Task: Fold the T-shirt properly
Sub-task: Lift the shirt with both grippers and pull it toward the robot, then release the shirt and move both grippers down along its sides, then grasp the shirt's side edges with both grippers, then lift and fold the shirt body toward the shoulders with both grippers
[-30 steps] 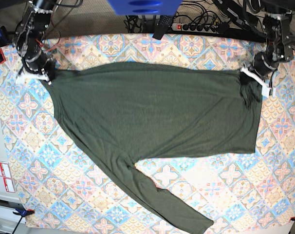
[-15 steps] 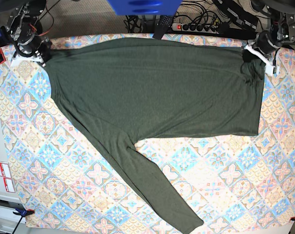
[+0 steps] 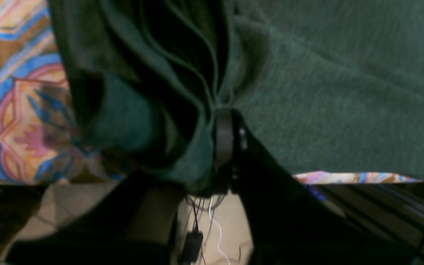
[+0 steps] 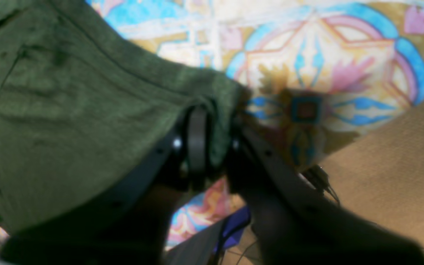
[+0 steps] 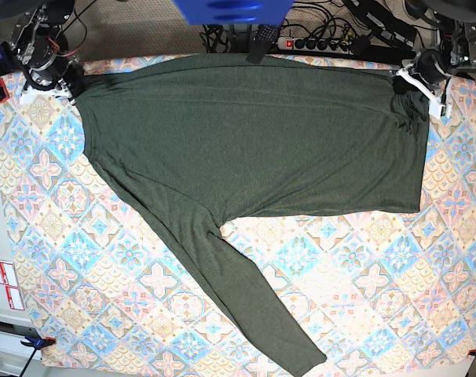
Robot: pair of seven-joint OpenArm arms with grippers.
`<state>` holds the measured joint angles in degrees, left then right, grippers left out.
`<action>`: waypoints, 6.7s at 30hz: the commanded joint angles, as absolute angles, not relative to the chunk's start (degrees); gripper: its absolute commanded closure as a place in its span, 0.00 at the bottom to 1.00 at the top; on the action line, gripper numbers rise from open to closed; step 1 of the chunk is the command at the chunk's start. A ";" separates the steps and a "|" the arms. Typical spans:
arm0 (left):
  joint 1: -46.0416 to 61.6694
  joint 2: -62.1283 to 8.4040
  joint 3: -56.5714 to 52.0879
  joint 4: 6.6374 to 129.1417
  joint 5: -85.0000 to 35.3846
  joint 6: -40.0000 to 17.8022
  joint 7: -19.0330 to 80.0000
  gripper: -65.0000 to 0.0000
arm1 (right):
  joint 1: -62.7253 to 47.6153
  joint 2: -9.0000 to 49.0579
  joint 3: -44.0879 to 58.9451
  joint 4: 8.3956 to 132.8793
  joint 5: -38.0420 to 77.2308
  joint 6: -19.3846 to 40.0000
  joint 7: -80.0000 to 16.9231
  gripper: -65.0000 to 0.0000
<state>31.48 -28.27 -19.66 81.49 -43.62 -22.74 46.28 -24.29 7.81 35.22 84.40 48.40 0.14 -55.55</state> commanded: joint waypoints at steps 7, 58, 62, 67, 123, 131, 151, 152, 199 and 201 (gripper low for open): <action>31.08 -29.41 -20.35 82.15 -43.21 -22.37 48.22 0.75 | -25.19 8.92 36.26 85.58 48.57 0.22 -54.55 0.69; -12.53 -27.21 -22.81 60.62 -32.57 -21.93 50.95 0.31 | -11.82 9.01 23.87 95.16 48.57 0.22 -54.55 0.69; -15.25 -25.98 -22.73 56.13 -27.12 -21.93 46.46 0.31 | -10.51 9.01 22.20 95.16 48.57 0.22 -54.55 0.69; -17.45 -26.15 -19.30 50.24 -23.52 -21.93 42.42 0.31 | -9.01 8.92 21.05 95.16 48.57 0.22 -54.55 0.69; 4.62 -24.75 -14.81 74.51 -23.96 -22.37 37.49 1.00 | -3.30 17.36 0.57 93.23 20.09 0.22 -54.02 0.53; 11.12 -24.84 -14.81 83.74 -25.89 -22.37 37.49 1.00 | 5.05 17.80 -6.81 84.00 18.51 0.31 -53.93 0.53; 14.02 -24.84 -16.75 87.43 -28.70 -22.29 37.58 1.00 | 14.64 17.80 -16.40 61.23 18.51 0.31 -43.82 0.53; 14.02 -24.84 -16.75 87.43 -28.70 -22.29 37.58 1.00 | 14.90 17.71 -16.40 60.26 18.51 0.31 -43.38 0.53; 21.41 -28.62 -23.52 95.60 -28.70 -22.37 37.49 1.00 | -16.13 20.70 -4.79 97.63 18.68 0.31 -41.63 0.98; 21.41 -28.62 -23.60 95.60 -28.53 -22.37 37.49 1.00 | -17.71 20.70 -2.86 99.12 18.68 0.31 -41.71 0.98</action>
<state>21.61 -27.59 -23.00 94.67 -28.32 -22.52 38.57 -18.04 19.97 -3.38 97.76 18.76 0.27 -42.87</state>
